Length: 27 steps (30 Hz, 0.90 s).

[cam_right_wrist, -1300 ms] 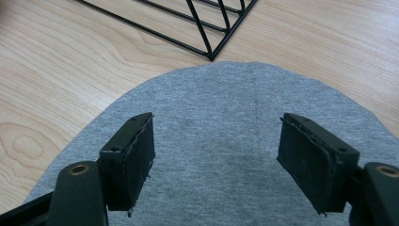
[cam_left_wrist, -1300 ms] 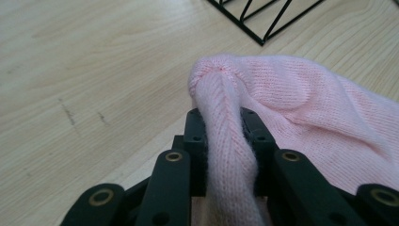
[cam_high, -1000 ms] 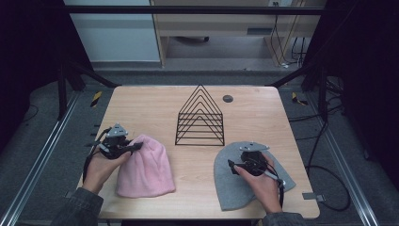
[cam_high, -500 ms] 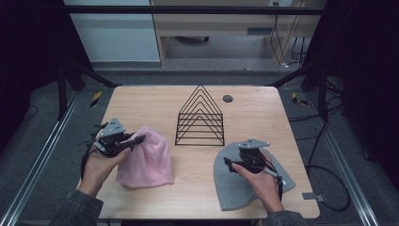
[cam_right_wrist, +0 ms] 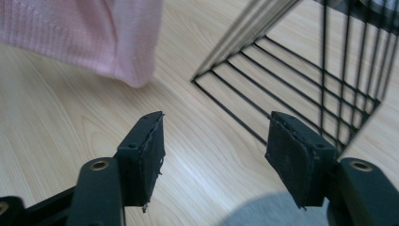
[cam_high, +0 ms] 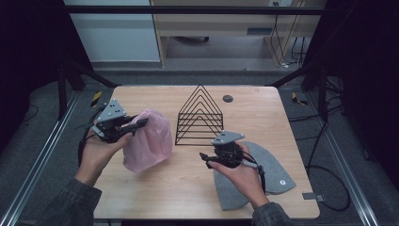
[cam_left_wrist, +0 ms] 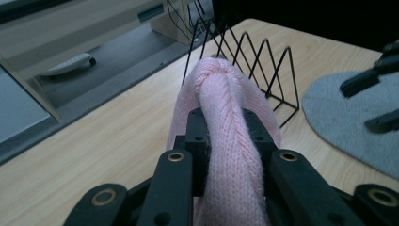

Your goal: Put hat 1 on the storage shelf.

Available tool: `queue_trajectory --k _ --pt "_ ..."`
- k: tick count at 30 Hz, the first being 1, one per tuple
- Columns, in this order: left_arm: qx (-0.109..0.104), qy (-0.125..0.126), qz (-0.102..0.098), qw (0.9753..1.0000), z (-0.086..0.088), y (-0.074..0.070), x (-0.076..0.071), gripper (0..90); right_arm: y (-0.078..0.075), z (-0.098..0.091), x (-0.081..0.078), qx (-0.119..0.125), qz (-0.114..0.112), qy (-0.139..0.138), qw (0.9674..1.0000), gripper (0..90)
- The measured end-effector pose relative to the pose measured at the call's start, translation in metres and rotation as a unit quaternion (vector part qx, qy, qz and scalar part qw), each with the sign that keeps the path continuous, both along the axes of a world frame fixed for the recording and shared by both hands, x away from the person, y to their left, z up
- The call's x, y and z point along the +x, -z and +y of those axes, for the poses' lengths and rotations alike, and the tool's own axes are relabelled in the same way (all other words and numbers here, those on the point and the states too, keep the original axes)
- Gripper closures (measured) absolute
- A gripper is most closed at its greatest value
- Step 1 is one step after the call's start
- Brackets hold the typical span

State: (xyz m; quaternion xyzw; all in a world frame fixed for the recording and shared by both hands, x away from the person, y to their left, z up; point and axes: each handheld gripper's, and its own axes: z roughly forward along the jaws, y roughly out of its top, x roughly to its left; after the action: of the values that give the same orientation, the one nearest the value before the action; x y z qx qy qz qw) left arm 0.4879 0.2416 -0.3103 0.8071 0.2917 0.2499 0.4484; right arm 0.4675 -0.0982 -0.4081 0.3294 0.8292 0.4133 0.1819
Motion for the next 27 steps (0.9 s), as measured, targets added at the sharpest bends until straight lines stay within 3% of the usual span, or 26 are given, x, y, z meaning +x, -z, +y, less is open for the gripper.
queue_trajectory --k 7,16,19,20,22,27 --pt "-0.012 -0.001 -0.025 0.9996 -0.008 -0.033 -0.002 76.2 -0.005 0.043 0.005 0.029 0.001 -0.035 0.999 42.1" --pt "-0.039 0.008 -0.017 0.9991 -0.011 -0.051 -0.004 76.1 -0.007 0.086 0.022 0.048 0.014 -0.058 0.997 39.6" --pt "-0.041 0.007 -0.02 0.9989 -0.009 -0.055 -0.006 76.0 -0.013 0.094 0.027 0.058 0.015 -0.075 0.9953 59.9" --pt "-0.041 0.007 -0.02 0.9989 -0.009 -0.055 -0.006 75.9 -0.013 0.094 0.027 0.058 0.015 -0.075 0.9953 59.9" --pt "-0.043 0.003 -0.023 0.9988 -0.003 -0.059 -0.007 75.8 -0.022 0.095 0.027 0.065 0.011 -0.082 0.9945 77.3" --pt "-0.055 0.002 -0.03 0.998 0.013 -0.069 0.001 75.1 -0.051 0.078 0.03 0.054 0.002 -0.091 0.9944 83.5"
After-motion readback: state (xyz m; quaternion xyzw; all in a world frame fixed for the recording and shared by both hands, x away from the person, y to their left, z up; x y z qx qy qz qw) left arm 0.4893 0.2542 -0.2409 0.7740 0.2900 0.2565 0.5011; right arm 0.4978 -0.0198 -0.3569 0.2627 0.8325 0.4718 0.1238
